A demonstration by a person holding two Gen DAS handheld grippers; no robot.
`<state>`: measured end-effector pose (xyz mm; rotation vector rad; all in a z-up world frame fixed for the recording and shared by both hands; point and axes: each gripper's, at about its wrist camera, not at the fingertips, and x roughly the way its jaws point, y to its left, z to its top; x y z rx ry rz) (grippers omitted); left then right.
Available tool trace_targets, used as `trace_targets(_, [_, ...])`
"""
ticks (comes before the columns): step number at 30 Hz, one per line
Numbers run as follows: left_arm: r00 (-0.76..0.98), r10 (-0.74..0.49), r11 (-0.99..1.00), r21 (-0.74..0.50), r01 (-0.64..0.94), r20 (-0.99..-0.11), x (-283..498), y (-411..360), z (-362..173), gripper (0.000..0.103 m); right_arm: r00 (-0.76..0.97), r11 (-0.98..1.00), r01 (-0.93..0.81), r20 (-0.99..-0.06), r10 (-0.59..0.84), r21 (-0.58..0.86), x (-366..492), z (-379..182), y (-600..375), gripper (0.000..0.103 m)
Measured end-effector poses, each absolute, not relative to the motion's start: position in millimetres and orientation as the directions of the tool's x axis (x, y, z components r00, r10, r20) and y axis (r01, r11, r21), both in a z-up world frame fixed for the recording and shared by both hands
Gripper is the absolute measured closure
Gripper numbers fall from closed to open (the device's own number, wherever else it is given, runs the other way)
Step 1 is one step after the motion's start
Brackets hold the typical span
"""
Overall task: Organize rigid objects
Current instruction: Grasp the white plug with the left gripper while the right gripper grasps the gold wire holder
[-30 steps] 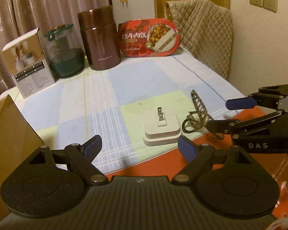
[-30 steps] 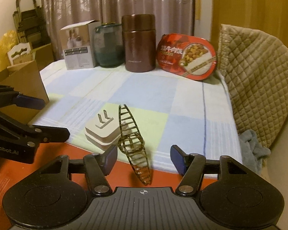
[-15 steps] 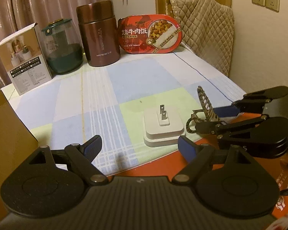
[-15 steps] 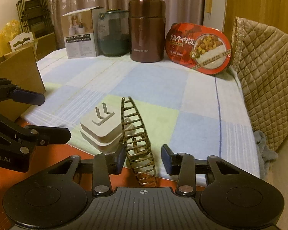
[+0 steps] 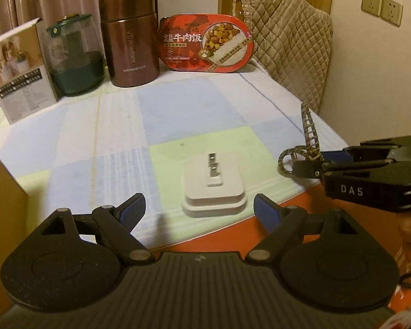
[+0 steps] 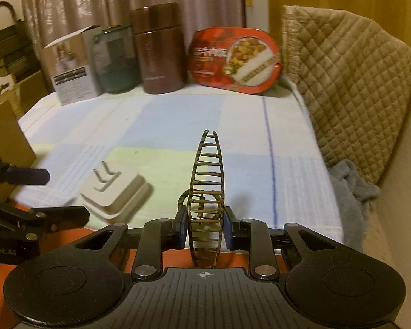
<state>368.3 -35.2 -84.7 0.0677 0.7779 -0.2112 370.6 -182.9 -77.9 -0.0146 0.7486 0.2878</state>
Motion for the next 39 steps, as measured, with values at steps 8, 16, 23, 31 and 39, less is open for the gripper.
trace_targets(8, [0.71,-0.183,0.978,-0.055,0.2,-0.68,384,-46,-102,0.024,0.694,0.961,-0.266,-0.677,0.244,0.073,369,-76,-178,0.081])
trace_targets(16, [0.701,-0.162,0.981,-0.038,0.189,-0.694,404,-48,-114,0.03,0.694,0.966,-0.248,-0.683,0.229,0.071,371,-78,-180,0.081])
trace_targets(23, [0.69,-0.162,0.979,-0.029,0.201,-0.705,408,-49,-120,0.039,0.693,0.966,-0.249,-0.684,0.227,0.068,372,-78,-180,0.081])
trace_targets(31, [0.669,-0.168,0.982,-0.066,0.174,-0.724,397,-44,-115,0.043,0.683,0.966,-0.249,-0.694,0.225,0.068,367,-78,-178,0.081])
trace_targets(39, [0.664,-0.169,0.982,-0.064,0.179,-0.728,366,-46,-102,0.043,0.663,0.969,-0.229,-0.715,0.224,0.091,347,-72,-181,0.081])
